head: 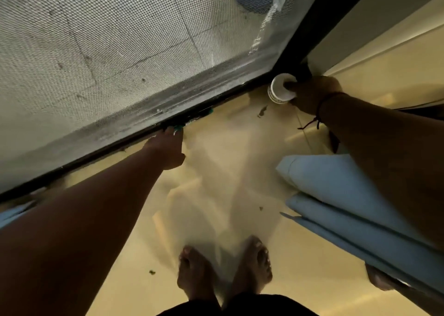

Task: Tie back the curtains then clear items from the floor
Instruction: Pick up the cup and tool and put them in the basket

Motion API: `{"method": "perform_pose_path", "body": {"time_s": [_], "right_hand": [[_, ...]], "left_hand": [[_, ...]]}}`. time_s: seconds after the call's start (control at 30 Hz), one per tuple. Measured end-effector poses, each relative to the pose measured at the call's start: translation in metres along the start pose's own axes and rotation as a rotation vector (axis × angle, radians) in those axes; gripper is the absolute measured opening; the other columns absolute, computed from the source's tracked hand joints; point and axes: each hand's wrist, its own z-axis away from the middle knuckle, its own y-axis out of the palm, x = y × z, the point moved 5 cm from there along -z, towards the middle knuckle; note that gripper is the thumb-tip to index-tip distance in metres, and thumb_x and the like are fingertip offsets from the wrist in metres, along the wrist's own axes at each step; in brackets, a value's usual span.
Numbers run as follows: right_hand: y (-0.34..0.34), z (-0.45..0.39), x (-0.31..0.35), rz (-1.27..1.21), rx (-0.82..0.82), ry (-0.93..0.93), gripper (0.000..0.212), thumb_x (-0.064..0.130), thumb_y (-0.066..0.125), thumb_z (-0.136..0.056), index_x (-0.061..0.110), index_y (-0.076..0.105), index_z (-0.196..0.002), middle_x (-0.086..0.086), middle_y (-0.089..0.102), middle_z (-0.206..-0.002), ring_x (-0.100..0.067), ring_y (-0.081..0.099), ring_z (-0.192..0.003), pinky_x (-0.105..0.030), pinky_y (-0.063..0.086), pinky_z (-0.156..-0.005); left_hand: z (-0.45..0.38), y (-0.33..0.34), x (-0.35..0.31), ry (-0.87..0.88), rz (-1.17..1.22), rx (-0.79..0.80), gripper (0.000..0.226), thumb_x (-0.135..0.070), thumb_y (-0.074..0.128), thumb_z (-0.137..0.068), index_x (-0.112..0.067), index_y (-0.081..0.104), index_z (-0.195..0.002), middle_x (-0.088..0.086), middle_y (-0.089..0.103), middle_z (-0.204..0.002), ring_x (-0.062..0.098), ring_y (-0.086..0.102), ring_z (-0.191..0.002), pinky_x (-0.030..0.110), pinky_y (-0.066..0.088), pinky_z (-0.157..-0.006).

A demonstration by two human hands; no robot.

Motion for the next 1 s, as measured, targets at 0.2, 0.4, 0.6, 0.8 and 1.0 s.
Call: {"method": "perform_pose_path", "body": {"time_s": [0.2,0.4,0.6,0.8,1.0], "right_hand": [[0.001,-0.001,-0.003,-0.089,-0.072,0.026,0.051,0.058,0.047,-0.087,0.035,0.050,-0.133,-0.003,0.052,-0.139,-0.029,0.049,-0.125,-0.032,0.037,-0.102],[-0.010,0.016,0.010,0.192,-0.113,-0.112,0.049,0.048,0.052,-0.090,0.032,0.047,-0.136,-0.008,0.046,-0.143,-0.035,0.044,-0.129,-0.041,0.034,-0.107],[-0.012,0.029,0.022,0.107,-0.082,-0.034,0.057,0.060,0.053,-0.083,0.027,0.055,-0.130,-0.007,0.051,-0.139,-0.031,0.048,-0.126,-0.039,0.037,-0.104],[0.023,0.077,0.062,-0.241,-0.158,0.017,0.053,0.051,0.063,-0.079,0.013,0.065,-0.116,-0.010,0.052,-0.134,-0.035,0.057,-0.108,-0.037,0.046,-0.089],[0.094,0.228,0.157,-0.569,0.041,-0.060,0.046,0.037,0.074,-0.069,0.008,0.066,-0.104,-0.013,0.056,-0.119,-0.035,0.059,-0.100,-0.038,0.049,-0.083]], "left_hand": [[-0.018,0.007,-0.009,-0.022,0.145,-0.029,0.074,-0.033,0.058,-0.089,-0.005,0.017,-0.145,0.018,0.024,-0.147,0.039,0.031,-0.133,0.048,0.039,-0.101],[-0.029,0.015,-0.012,-0.089,0.113,-0.131,0.057,-0.027,0.055,-0.091,-0.007,0.029,-0.138,0.017,0.032,-0.138,0.038,0.041,-0.122,0.046,0.044,-0.089],[-0.022,0.028,-0.016,-0.076,0.069,-0.227,0.032,-0.017,0.045,-0.094,-0.010,0.043,-0.124,0.016,0.042,-0.125,0.035,0.050,-0.107,0.044,0.046,-0.075],[0.028,0.063,-0.030,-0.083,0.388,-0.086,0.029,-0.025,0.036,-0.096,-0.010,0.038,-0.122,0.015,0.060,-0.106,0.032,0.060,-0.089,0.038,0.045,-0.069],[0.143,0.110,-0.028,-0.183,0.567,0.043,0.021,-0.028,0.046,-0.095,-0.008,0.044,-0.102,0.017,0.065,-0.094,0.036,0.063,-0.086,0.036,0.044,-0.067]]}}
